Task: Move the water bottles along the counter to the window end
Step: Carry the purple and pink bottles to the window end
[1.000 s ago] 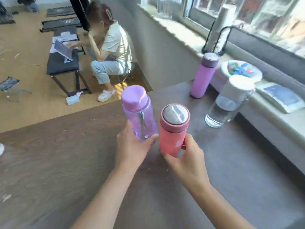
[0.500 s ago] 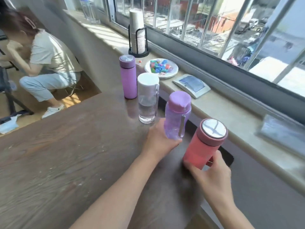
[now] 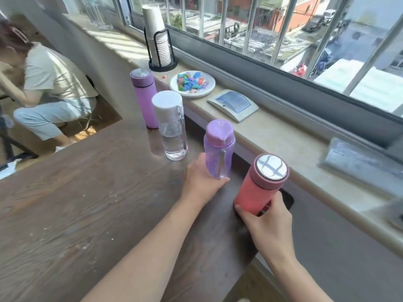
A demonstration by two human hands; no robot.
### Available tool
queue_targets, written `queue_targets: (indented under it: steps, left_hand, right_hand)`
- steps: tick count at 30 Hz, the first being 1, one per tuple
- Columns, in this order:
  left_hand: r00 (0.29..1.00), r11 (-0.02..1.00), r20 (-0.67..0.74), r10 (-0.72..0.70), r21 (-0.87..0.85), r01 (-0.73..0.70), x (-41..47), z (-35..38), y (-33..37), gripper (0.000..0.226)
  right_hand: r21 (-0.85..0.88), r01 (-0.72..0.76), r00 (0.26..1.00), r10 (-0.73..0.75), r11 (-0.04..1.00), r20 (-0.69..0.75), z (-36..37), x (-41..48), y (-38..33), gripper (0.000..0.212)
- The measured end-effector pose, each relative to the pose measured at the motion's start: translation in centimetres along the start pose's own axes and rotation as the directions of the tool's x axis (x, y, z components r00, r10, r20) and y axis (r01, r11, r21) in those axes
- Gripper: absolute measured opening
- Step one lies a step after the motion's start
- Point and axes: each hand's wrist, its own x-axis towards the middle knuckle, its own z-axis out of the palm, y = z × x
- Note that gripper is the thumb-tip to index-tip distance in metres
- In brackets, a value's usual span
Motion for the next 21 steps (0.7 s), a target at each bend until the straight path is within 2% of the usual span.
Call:
queue_targets:
  steps: [10, 14, 16, 18, 21]
  left_hand:
    - [0.998, 0.999, 0.060, 0.016, 0.035, -0.018, 0.5, -0.1, -0.1, 0.051]
    - [0.994, 0.999, 0.103, 0.032, -0.007, -0.032, 0.3, -1.0, -0.8, 0.072]
    - [0.994, 0.998, 0.104, 0.047, 0.032, -0.050, -0.4, -2.1, -1.7, 0.084]
    - [0.994, 0.996, 0.091, 0.056, 0.071, -0.062, -1.2, -3.4, -3.1, 0.078]
    - [0.996, 0.992, 0.056, 0.065, 0.105, -0.071, -2.6, -6.3, -5.8, 0.057]
  right_hand:
    - [-0.087, -0.047, 0.999, 0.049, 0.995, 0.020, 0.0, -0.4, -0.3, 0.046]
    - [-0.168, -0.116, 0.993, 0.119, 0.979, 0.010, 0.0, -1.3, -1.0, 0.041]
    - [-0.234, -0.154, 0.988, 0.153, 0.960, -0.022, -0.1, -2.0, -1.4, 0.034]
    - [-0.329, -0.194, 0.981, 0.187, 0.924, -0.055, -0.1, -2.9, -1.8, 0.028]
    - [-0.416, -0.225, 0.973, 0.224, 0.881, -0.053, 0.7, -4.4, -2.7, 0.026]
